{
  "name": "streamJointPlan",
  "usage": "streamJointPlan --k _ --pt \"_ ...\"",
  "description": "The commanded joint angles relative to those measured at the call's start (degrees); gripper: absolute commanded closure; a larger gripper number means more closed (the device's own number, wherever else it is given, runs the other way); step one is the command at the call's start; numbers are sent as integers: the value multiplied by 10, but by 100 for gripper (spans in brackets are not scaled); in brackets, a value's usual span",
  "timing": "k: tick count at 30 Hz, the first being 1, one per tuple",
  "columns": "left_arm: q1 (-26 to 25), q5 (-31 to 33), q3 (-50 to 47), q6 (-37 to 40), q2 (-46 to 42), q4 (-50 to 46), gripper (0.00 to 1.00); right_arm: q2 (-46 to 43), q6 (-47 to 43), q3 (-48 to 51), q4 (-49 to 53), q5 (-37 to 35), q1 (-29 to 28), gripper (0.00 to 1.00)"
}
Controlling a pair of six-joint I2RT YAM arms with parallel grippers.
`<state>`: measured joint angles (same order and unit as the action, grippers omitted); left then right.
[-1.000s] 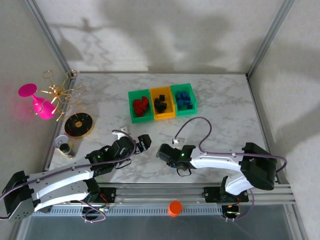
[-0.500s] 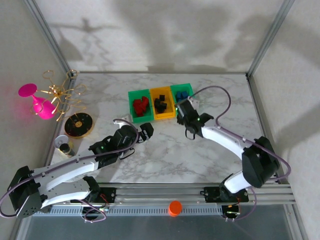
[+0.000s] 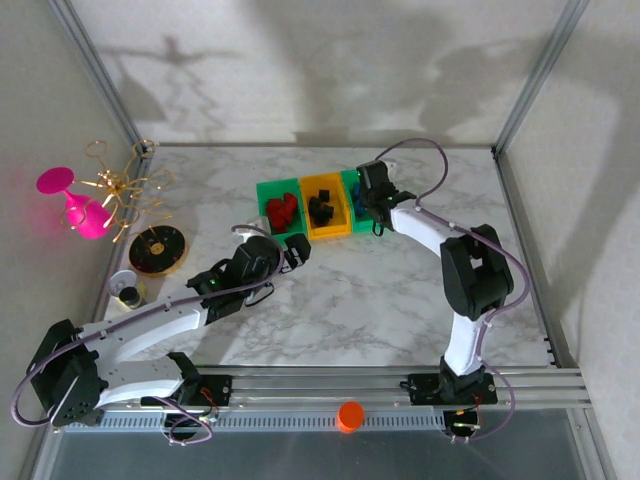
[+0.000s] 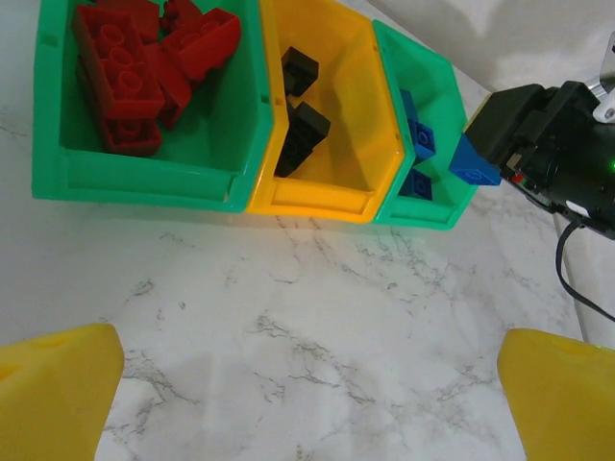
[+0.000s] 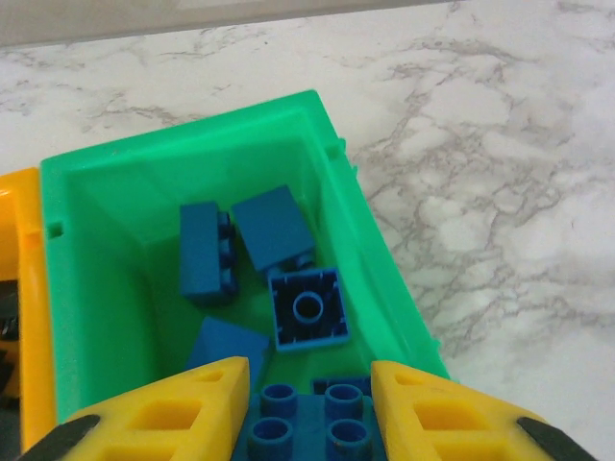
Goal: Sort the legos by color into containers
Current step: Place the lego in the container, then reset both arms
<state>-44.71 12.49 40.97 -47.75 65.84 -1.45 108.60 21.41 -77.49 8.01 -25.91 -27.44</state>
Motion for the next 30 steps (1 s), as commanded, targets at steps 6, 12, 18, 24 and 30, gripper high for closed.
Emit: streamJointPlan --k 6,12,18,24,30 --pt "18 -18 17 12 9 19 0 46 -50 -36 -55 4 8 60" --pt "21 -22 19 16 6 17 0 9 -48 -31 -56 27 8 47" --pt "33 1 23 35 -6 2 0 -87 -40 5 -39 21 11 31" --pt "75 175 0 127 -46 -12 0 -211 -4 114 -39 -17 68 1" --pt "169 337 -119 283 -81 151 0 -320 9 309 -148 -77 175 2"
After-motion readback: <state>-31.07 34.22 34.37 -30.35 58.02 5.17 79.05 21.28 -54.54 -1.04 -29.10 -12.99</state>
